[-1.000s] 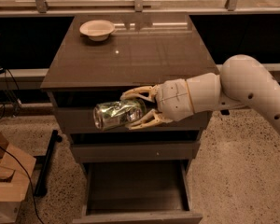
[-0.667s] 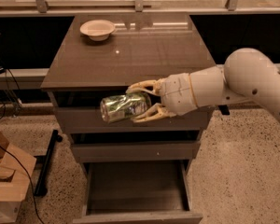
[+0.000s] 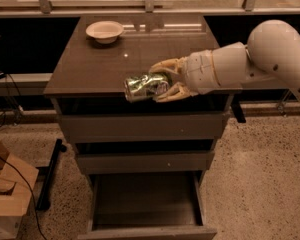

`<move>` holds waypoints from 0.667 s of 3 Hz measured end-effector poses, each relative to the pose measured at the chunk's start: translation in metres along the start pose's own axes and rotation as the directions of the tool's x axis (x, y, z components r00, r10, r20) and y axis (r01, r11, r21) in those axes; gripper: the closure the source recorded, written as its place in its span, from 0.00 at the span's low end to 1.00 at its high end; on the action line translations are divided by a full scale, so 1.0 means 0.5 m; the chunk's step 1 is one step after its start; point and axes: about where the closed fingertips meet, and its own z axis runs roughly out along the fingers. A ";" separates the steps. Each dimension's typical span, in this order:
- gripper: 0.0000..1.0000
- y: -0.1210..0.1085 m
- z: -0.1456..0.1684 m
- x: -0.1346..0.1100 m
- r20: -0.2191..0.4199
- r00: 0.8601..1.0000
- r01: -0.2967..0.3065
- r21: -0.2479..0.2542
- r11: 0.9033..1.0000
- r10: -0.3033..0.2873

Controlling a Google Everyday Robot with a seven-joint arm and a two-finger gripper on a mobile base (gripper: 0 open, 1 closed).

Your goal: Pick green can from bottom drawer and place on counter

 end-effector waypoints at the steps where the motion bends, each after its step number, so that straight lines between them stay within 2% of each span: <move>1: 1.00 -0.075 -0.004 0.068 -0.040 0.999 -0.011 0.021 1.000 0.012; 2: 0.84 -0.136 0.000 0.136 -0.077 0.996 -0.038 0.044 0.998 0.041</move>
Offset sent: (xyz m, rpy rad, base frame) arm 0.1519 -0.0481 0.0028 -0.0354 0.0056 -0.1724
